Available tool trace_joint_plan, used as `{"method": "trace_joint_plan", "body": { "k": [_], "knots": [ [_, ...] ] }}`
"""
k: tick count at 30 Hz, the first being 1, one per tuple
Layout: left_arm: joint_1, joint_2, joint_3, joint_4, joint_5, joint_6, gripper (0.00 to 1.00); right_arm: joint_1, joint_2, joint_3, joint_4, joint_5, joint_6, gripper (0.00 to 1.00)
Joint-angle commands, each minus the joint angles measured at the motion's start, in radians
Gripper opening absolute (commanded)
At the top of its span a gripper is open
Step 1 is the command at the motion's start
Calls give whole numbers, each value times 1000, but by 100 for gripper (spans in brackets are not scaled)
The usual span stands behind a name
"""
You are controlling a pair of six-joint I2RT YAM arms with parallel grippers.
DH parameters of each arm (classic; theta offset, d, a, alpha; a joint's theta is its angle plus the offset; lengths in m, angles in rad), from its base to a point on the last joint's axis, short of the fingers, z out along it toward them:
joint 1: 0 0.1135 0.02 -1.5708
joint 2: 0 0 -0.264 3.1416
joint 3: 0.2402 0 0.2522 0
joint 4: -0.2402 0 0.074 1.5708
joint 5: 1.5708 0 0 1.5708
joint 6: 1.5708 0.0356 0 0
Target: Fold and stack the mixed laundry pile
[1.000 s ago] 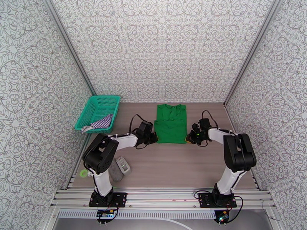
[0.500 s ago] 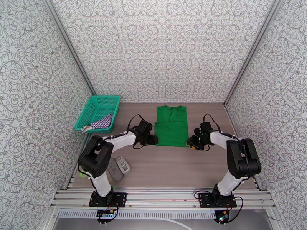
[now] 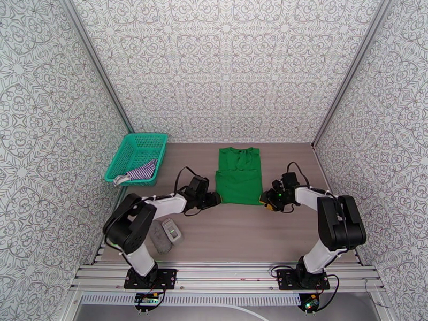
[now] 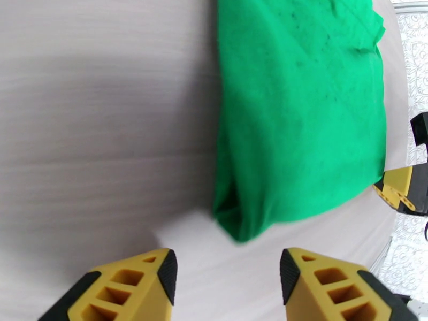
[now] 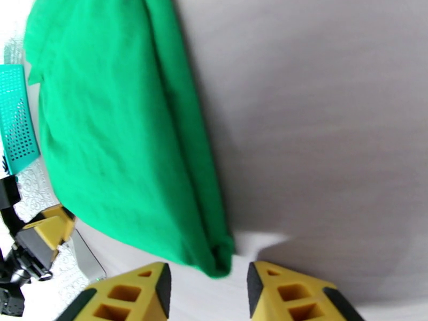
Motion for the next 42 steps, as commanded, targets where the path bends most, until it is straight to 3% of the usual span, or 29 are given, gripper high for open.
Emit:
{"method": "trace_joint_plan", "body": {
  "k": [1, 5, 13, 14, 19, 25, 32, 37, 42],
  "knots": [
    [-18, 55, 14, 119, 34, -61, 54, -3, 37, -7, 52, -33, 30, 39],
    [-29, 97, 60, 113, 25, -56, 44, 0, 64, -4, 101, -65, 58, 31],
    [-22, 83, 93, 63, -1, -27, 1, 1, 56, 17, 90, -54, 59, 10],
    [-22, 73, 93, 48, -4, -18, 0, 1, 49, 15, 83, -50, 56, 9],
    [-29, 11, 64, -35, -25, 39, 0, 2, -2, -15, 52, -33, 43, 0],
    [-88, -94, -43, -45, -24, 72, 0, 3, -99, -119, 30, -23, 43, 0],
    [-164, -258, -152, 0, 7, 46, 0, 12, -356, -250, -104, 4, 41, 0],
    [-130, -280, -75, -20, 93, 55, 0, 12, -506, -160, -250, 76, 58, 0],
    [-36, -196, 79, -17, 203, 66, 0, 11, -453, 80, -326, 167, 105, 0]
  ]
}}
